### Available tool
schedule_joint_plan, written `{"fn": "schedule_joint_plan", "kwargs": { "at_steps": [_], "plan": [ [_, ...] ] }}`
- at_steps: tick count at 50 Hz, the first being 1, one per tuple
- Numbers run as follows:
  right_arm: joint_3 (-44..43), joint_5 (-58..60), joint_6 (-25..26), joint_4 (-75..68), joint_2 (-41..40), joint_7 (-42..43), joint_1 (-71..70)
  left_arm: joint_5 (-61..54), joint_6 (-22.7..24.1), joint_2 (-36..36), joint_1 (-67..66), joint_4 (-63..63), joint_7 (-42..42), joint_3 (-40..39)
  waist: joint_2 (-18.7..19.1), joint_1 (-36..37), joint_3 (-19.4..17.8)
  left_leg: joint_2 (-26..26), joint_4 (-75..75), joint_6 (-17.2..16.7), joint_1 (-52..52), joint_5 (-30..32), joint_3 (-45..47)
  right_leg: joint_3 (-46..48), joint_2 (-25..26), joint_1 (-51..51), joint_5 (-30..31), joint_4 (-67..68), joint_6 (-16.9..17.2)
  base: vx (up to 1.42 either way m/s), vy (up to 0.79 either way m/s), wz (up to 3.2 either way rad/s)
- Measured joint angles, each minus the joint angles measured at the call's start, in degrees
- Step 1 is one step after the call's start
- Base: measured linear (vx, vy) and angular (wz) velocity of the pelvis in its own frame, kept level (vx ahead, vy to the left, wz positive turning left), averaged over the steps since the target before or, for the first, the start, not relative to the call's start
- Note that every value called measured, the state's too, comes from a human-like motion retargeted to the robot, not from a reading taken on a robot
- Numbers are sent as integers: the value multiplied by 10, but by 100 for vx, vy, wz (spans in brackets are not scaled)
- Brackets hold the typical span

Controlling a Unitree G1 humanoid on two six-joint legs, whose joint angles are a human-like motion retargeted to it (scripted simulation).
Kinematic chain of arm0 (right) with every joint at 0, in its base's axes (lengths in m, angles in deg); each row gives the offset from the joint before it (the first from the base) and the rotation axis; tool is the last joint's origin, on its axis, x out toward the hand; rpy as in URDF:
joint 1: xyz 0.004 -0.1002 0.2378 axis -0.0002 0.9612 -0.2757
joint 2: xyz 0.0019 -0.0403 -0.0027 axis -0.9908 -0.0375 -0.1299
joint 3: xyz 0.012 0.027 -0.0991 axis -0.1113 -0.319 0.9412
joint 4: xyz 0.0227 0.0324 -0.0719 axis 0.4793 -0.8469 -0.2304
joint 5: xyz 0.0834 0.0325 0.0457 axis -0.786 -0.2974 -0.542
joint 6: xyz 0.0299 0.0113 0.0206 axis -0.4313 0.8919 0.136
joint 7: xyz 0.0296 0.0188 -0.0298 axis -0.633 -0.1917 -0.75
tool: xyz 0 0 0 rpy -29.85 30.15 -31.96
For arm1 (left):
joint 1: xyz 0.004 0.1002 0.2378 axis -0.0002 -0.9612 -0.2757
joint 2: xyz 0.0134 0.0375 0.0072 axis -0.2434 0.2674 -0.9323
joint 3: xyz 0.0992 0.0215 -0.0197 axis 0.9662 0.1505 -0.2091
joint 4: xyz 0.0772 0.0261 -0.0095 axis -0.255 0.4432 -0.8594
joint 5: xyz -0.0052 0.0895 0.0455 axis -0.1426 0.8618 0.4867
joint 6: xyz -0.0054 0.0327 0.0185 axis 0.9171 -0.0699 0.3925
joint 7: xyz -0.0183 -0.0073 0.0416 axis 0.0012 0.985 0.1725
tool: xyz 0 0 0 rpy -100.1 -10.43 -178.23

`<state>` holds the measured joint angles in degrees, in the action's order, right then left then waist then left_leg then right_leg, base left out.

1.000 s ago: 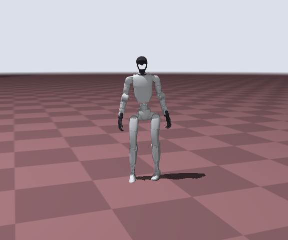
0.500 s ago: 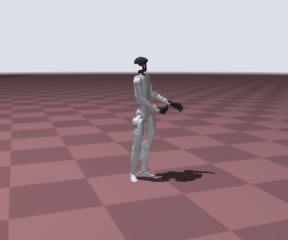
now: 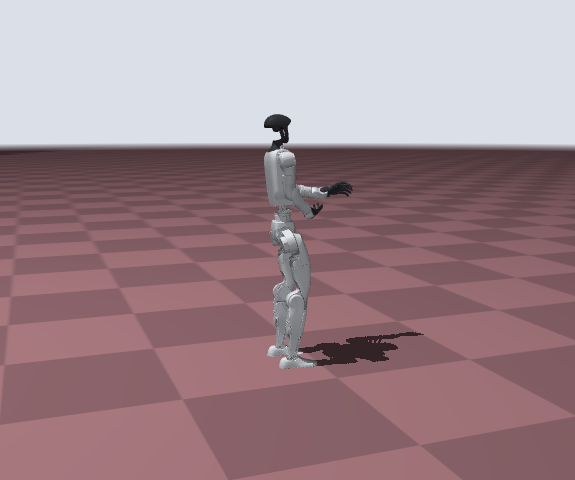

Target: Upper body actions

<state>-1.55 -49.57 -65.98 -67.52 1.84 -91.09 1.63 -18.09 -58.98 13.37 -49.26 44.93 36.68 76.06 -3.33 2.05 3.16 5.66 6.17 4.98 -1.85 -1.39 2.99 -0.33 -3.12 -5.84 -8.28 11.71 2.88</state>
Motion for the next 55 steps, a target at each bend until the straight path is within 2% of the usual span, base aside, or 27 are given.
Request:
{"fn": "schedule_joint_plan", "kwargs": {
  "at_steps": [2,3,5,8,13,18,24,28,33,37,45,55],
  "plan": [
    [5,-9,6,8,-5,-1,-2,-31,17,9,-3,-11,10,5,-14,9,-3,15,-9,0,11,2,-6,15,-6,2,41,-50,27,-5,-4,35],
    [8,-13,8,10,-7,-1,-3,-43,23,13,-5,-17,12,8,-15,13,-1,16,-13,-1,14,4,-9,-12,4,8,40,-62,26,-6,-1,6],
    [13,-23,18,15,-11,-2,-8,-68,45,13,-9,-33,25,14,-17,39,2,12,-20,-4,18,3,2,111,-25,23,24,-65,41,-10,-1,-8],
    [20,-33,31,20,-13,-3,-15,-91,65,14,-13,-57,41,35,-19,28,9,17,-27,-9,25,8,-31,86,0,43,35,-86,29,-11,1,66],
    [40,-50,40,25,-22,-9,-21,-112,79,14,-15,-103,71,68,-18,22,27,6,-37,-23,29,10,-45,110,15,55,48,-107,17,-15,-1,39],
    [47,-96,7,31,-22,-12,-22,-118,109,3,-16,-158,83,86,-19,18,32,-9,-38,-43,28,10,-51,113,29,59,55,-108,-2,-23,-2,30],
    [56,-93,0,48,-14,-54,-10,-113,130,-6,-26,-208,103,103,-24,10,30,-19,-5,-66,9,12,-49,116,35,64,62,-112,-15,-23,1,32],
    [54,-82,1,51,-8,-79,-8,-92,170,-7,-34,-234,129,114,-30,7,28,-12,33,-82,-14,13,-35,129,26,62,67,-115,-18,-20,0,40],
    [57,-68,6,41,-8,-78,-6,-95,221,-6,-49,-237,149,130,-16,10,29,-17,9,-49,-8,1,22,132,32,64,69,-115,-22,-10,3,-6],
    [59,-57,23,15,-15,-61,-5,-120,245,-12,-67,-219,156,134,7,-5,44,-25,-4,-53,-5,1,23,127,39,61,70,-114,-23,6,6,-13],
    [58,-39,39,-26,-18,-54,-22,-144,235,-19,-93,-203,143,129,14,-7,59,-18,-42,-41,13,5,40,129,37,56,73,-114,-22,5,-2,-19],
    [45,-36,74,-74,-26,-61,-30,-123,233,-11,-119,-191,183,122,14,0,65,-11,-66,-31,28,10,44,127,35,60,75,-113,-21,8,-5,-8]
  ]
}}
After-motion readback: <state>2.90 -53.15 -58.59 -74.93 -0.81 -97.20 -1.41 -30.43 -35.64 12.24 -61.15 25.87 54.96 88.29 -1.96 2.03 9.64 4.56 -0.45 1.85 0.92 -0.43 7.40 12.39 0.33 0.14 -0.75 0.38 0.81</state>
